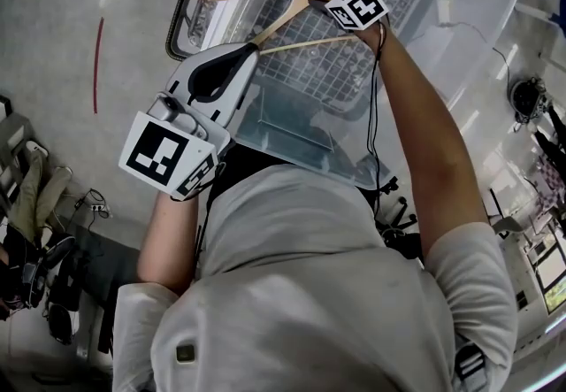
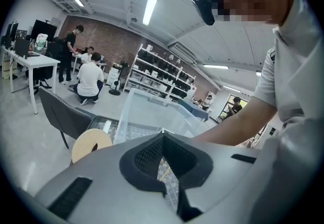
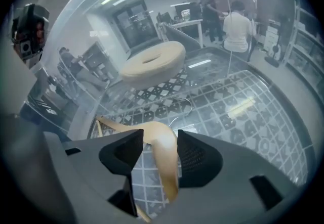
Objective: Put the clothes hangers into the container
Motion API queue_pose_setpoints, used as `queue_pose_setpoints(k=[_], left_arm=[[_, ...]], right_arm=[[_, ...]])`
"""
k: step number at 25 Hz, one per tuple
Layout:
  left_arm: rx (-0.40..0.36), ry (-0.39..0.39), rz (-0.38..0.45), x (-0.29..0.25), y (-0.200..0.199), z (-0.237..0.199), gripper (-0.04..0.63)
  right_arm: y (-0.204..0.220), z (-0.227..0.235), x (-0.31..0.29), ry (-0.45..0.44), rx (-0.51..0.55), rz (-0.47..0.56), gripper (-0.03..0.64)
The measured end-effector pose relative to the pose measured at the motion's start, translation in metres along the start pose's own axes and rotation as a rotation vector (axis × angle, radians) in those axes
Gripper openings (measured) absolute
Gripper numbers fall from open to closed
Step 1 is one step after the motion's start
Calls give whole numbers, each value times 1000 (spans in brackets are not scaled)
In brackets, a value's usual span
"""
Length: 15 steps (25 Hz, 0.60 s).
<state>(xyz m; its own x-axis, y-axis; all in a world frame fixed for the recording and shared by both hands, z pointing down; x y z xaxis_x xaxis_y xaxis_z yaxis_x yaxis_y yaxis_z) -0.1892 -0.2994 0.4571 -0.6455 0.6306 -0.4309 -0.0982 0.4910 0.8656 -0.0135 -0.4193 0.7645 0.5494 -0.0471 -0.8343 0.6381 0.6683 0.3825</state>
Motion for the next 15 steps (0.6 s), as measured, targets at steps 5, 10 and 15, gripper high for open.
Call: queue_pose_setpoints(k=[5,10,15], left_arm=[[-4,2,0,-2,1,5,17],[-9,6,8,-1,-2,10,17],[-27,9,21,2,-5,25,17]], right_arm=[[6,5,4,1,-23,3,225],[5,4,14,9,-43,14,225],[-2,-6,33,18,-31,56,224]])
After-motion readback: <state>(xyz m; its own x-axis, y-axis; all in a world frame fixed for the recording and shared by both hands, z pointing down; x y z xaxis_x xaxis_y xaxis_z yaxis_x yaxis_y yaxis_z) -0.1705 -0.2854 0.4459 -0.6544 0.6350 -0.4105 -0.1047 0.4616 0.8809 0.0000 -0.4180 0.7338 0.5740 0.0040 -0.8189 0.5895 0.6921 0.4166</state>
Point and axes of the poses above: the fingertips, and each gripper's own axes: x backward along the fingers, z to its right, y out of its underside, the point moved 6 cm from there along x, backward along the fingers, and after that the axes turned 10 degrees about -x, right-handed, at the moved point
